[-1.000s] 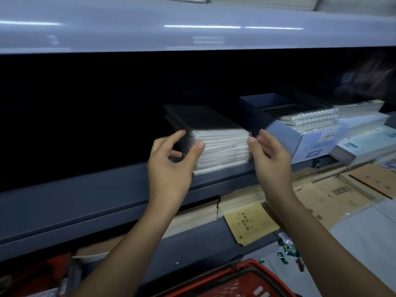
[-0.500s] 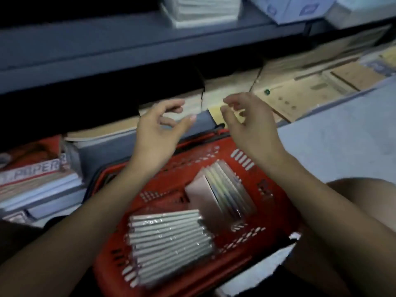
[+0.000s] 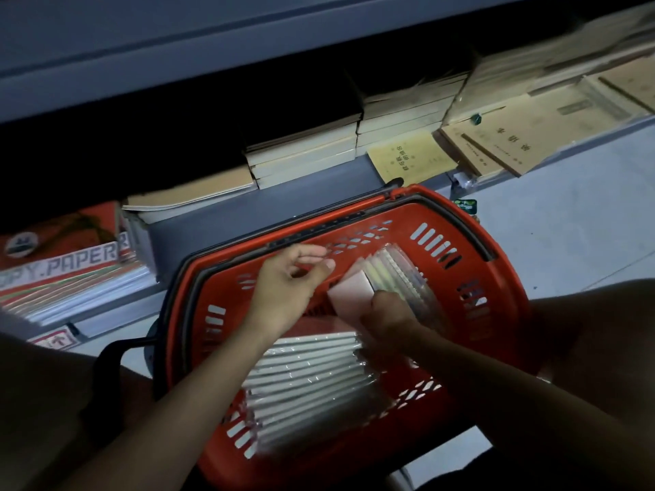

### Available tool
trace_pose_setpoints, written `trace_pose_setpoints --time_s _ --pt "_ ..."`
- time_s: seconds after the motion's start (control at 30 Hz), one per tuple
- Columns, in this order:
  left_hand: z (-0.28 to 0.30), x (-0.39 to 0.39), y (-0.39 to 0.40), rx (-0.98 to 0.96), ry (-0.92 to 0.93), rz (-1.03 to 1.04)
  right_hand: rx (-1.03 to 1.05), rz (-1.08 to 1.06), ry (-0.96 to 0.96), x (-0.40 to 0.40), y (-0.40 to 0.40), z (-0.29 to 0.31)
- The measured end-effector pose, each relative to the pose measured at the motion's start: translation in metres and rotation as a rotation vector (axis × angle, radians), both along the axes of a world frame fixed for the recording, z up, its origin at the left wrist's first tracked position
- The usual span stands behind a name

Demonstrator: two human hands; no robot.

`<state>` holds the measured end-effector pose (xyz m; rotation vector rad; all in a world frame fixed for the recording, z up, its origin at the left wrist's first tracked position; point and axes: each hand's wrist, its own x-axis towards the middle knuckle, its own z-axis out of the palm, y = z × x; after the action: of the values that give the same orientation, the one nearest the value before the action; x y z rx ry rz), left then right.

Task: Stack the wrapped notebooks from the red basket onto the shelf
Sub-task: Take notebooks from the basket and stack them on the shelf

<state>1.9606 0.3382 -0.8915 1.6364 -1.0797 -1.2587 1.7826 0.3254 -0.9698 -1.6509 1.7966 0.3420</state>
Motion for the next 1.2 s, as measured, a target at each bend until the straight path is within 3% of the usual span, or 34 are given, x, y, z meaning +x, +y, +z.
trace_pose_setpoints --time_s 0.43,0.67,0.93,1.1,1.2 --pt "-0.021 0.004 -0.006 0.044 0.018 0.031 -0.2 -0.33 -0.215 0.01 0.02 -0.007" --pt "-0.038 0.0 -0.001 0.125 -0.003 0.005 -0.223 -0.069 -0.091 0.004 0.008 -0.015" --pt "-0.039 -0.001 0.006 0.172 -0.009 -0.018 -0.146 0.045 -0.077 -0.003 -0.001 -0.013" --pt "-0.015 0.007 0.003 0.124 0.053 0.007 -0.217 -0.214 -0.193 -0.022 -0.039 0.042" --pt "0.002 0.006 -0.003 0.04 0.062 -0.008 -0.261 -0.192 -0.295 -0.045 -0.06 0.118"
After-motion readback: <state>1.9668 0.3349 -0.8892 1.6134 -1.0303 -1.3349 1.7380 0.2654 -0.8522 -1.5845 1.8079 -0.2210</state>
